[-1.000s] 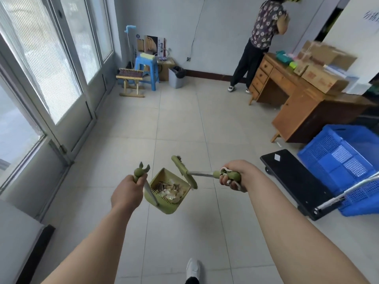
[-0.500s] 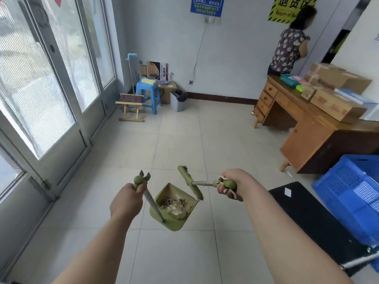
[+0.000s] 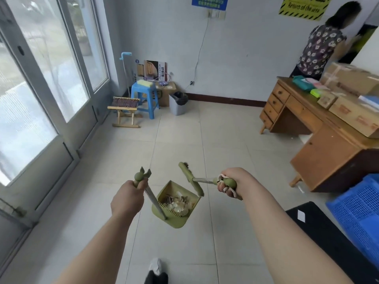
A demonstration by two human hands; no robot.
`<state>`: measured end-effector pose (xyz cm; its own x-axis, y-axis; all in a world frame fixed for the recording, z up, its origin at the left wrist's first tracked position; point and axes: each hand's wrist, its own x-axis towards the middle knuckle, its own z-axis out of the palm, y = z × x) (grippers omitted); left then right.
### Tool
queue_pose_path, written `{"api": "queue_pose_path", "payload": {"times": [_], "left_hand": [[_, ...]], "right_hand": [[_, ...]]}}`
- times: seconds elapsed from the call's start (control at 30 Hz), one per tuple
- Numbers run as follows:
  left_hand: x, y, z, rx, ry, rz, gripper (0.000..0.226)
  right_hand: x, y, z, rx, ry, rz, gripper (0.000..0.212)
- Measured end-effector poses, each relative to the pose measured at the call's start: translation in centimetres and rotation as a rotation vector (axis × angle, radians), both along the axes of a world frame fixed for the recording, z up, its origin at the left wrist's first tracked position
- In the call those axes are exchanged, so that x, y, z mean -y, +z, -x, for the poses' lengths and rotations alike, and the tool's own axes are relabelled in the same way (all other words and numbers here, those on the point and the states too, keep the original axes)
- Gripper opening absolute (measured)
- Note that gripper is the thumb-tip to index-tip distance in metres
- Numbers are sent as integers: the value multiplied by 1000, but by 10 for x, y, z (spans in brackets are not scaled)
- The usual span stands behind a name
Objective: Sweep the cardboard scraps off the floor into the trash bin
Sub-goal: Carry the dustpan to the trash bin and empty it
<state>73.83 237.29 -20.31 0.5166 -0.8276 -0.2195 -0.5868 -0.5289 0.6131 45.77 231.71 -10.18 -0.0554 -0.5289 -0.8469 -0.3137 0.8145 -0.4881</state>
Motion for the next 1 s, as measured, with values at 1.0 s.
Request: {"api": "queue_pose_path", "payload": {"times": [1.0], "left_hand": [[605, 27, 3, -55, -61, 118, 49]], "right_hand": [[578, 5, 9, 14, -85, 45, 35]]}}
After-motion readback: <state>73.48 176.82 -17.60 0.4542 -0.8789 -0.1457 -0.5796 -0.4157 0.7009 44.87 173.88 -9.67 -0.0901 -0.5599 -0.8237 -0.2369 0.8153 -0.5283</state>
